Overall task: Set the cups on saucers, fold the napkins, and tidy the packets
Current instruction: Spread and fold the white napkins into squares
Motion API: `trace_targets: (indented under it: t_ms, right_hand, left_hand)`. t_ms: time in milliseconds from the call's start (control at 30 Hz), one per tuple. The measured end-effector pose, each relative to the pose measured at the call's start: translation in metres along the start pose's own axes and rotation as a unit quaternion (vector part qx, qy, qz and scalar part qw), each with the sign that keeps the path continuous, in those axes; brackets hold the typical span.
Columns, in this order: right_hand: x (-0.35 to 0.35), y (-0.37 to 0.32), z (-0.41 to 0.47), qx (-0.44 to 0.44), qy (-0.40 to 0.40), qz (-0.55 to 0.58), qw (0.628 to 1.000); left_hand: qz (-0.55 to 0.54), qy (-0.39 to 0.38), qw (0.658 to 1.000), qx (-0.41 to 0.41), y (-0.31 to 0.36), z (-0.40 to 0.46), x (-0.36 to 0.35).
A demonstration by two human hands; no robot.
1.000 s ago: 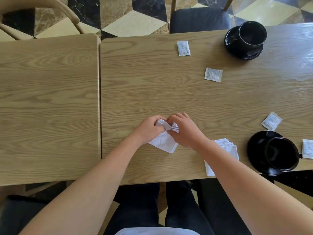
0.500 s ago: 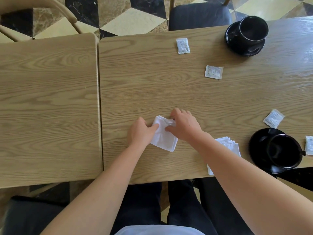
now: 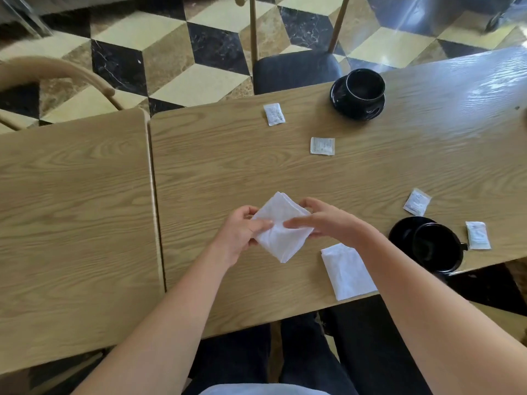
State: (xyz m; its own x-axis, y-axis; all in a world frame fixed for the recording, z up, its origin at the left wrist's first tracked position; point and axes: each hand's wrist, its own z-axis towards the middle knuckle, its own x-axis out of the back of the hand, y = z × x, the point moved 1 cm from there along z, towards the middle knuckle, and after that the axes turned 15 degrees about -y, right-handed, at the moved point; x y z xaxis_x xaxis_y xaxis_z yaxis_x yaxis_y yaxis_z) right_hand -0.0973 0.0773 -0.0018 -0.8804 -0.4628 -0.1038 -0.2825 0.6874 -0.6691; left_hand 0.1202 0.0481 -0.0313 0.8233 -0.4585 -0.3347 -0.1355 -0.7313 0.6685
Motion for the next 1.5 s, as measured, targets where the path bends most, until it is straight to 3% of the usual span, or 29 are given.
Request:
trace_targets:
  t_ms: [67, 133, 233, 333, 400, 533, 600, 667, 733, 800, 900, 967, 1100, 1233, 1300, 1433, 1500]
  right_hand:
    - [0.01, -0.004, -0.017, 0.004, -0.056, -0.025, 0.998]
    - [0.019, -0.003, -0.029, 0.042, -0.058, -0.035, 0.997]
    - [0.039, 0.007, -0.041, 0.146, 0.022, 0.086, 0.985]
    - [0.059, 0.014, -0.05, 0.204, 0.107, 0.2, 0.952]
    - [0.074, 0.013, -0.055, 0.19, 0.172, 0.216, 0.942]
    - [0.107, 0.012, -0.057, 0.161, 0.272, 0.214, 0.925]
    - [0.127, 0.015, -0.06, 0.153, 0.274, 0.23, 0.921]
    - [0.148, 0.02, -0.064, 0.152, 0.226, 0.269, 0.924]
    - [0.173, 0.024, -0.068, 0.158, 0.171, 0.316, 0.92]
    - [0.209, 0.026, -0.068, 0.165, 0.185, 0.347, 0.904]
    - [0.266, 0.026, -0.058, 0.134, 0.319, 0.313, 0.884]
    - [0.302, 0.021, -0.052, 0.114, 0.391, 0.248, 0.879]
    - [0.374, 0.01, -0.033, 0.123, 0.444, 0.138, 0.877]
    - [0.429, 0.004, -0.009, 0.091, 0.463, 0.042, 0.881]
    - [0.449, 0.005, 0.009, 0.072, 0.46, 0.014, 0.885]
    - [0.466, 0.01, 0.042, 0.052, 0.431, 0.004, 0.901]
    - [0.464, 0.013, 0.052, 0.039, 0.427, -0.013, 0.903]
  left_hand:
    - [0.085, -0.048, 0.995, -0.021, 0.023, 0.004, -0.017]
    - [0.127, -0.098, 0.986, -0.038, 0.044, 0.009, -0.036]
    - [0.072, -0.102, 0.99, -0.065, 0.071, 0.024, -0.065]
    - [0.053, -0.051, 0.995, -0.064, 0.083, 0.049, -0.098]
    - [0.06, 0.007, 0.997, -0.057, 0.088, 0.072, -0.124]
    - [0.182, 0.125, 0.974, -0.049, 0.099, 0.113, -0.168]
    - [0.211, 0.149, 0.964, -0.067, 0.107, 0.128, -0.184]
    - [0.219, 0.17, 0.957, -0.083, 0.117, 0.143, -0.193]
    - [0.209, 0.171, 0.957, -0.103, 0.129, 0.161, -0.2]
    - [0.189, 0.144, 0.965, -0.113, 0.144, 0.185, -0.212]
    - [0.202, 0.096, 0.969, -0.104, 0.16, 0.223, -0.233]
    - [0.262, 0.1, 0.952, -0.121, 0.174, 0.25, -0.248]
    - [0.436, 0.108, 0.876, -0.175, 0.211, 0.306, -0.268]
    - [0.679, 0.138, 0.703, -0.161, 0.238, 0.354, -0.272]
    - [0.737, 0.136, 0.647, -0.144, 0.243, 0.374, -0.273]
    - [0.796, 0.125, 0.587, -0.08, 0.235, 0.402, -0.266]
    - [0.843, 0.127, 0.521, -0.049, 0.227, 0.409, -0.266]
